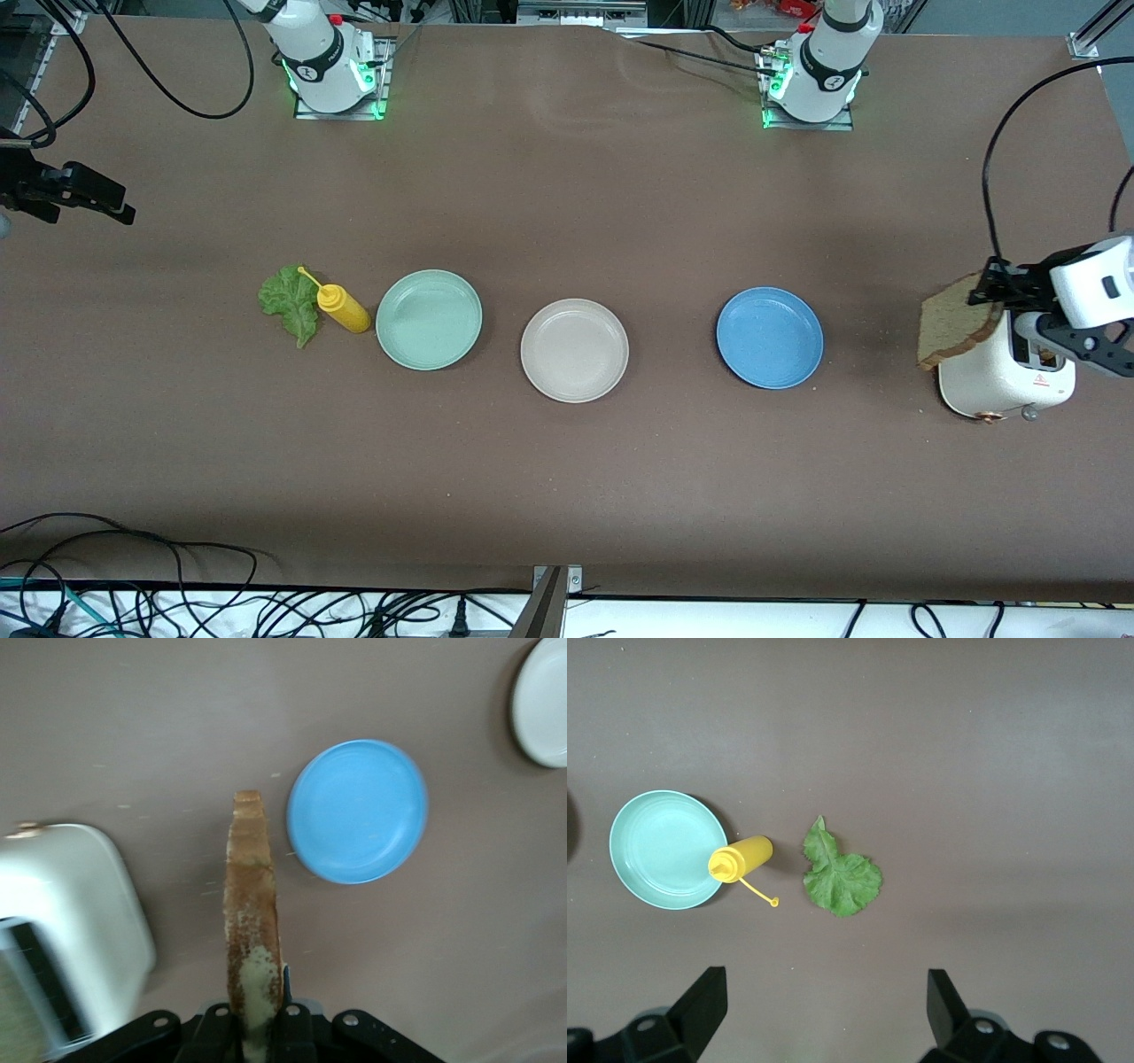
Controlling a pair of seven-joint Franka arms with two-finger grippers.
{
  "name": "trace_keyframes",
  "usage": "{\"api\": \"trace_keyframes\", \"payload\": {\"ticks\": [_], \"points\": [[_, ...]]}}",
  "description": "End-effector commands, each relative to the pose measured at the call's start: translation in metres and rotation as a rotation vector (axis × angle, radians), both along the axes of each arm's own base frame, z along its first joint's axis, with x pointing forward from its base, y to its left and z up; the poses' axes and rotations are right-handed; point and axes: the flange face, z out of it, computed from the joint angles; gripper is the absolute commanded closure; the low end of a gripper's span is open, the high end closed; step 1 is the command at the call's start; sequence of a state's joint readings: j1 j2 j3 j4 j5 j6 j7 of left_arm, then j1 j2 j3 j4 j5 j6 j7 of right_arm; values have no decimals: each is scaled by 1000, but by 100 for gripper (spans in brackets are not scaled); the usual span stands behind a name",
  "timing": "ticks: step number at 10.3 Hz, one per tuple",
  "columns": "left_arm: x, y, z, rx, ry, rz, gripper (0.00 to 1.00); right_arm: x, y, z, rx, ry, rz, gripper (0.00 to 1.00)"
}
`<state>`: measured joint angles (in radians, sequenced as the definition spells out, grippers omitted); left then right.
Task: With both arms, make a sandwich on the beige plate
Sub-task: 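Carry the bread slice with the left gripper over the beige plate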
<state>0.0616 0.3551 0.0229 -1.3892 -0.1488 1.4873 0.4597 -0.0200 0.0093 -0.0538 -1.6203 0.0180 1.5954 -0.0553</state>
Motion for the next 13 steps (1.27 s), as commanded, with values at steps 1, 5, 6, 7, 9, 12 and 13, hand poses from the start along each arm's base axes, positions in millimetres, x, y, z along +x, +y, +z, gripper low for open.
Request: {"api": "trace_keyframes", "payload": {"ticks": [1, 5, 6, 7, 9, 12, 13], "points": [[5, -86, -23, -8, 84, 23, 100, -2, -2, 2, 9, 5, -2, 0], [1, -213, -91, -136, 276, 127, 100, 3, -3, -7, -1, 21, 9, 0], [1, -233, -111, -220, 343, 162, 100, 5, -3, -9, -1, 24, 8, 0], [2, -245, -127, -320, 404, 195, 100, 5, -2, -9, -1, 24, 8, 0], [6, -267, -155, -504, 506, 259, 100, 5, -2, -10, -3, 26, 10, 0], [3, -335, -186, -529, 433, 289, 100, 7, -2, -14, -2, 35, 11, 0], [1, -356, -201, -540, 414, 308, 100, 7, -2, -16, -5, 38, 16, 0]]}}
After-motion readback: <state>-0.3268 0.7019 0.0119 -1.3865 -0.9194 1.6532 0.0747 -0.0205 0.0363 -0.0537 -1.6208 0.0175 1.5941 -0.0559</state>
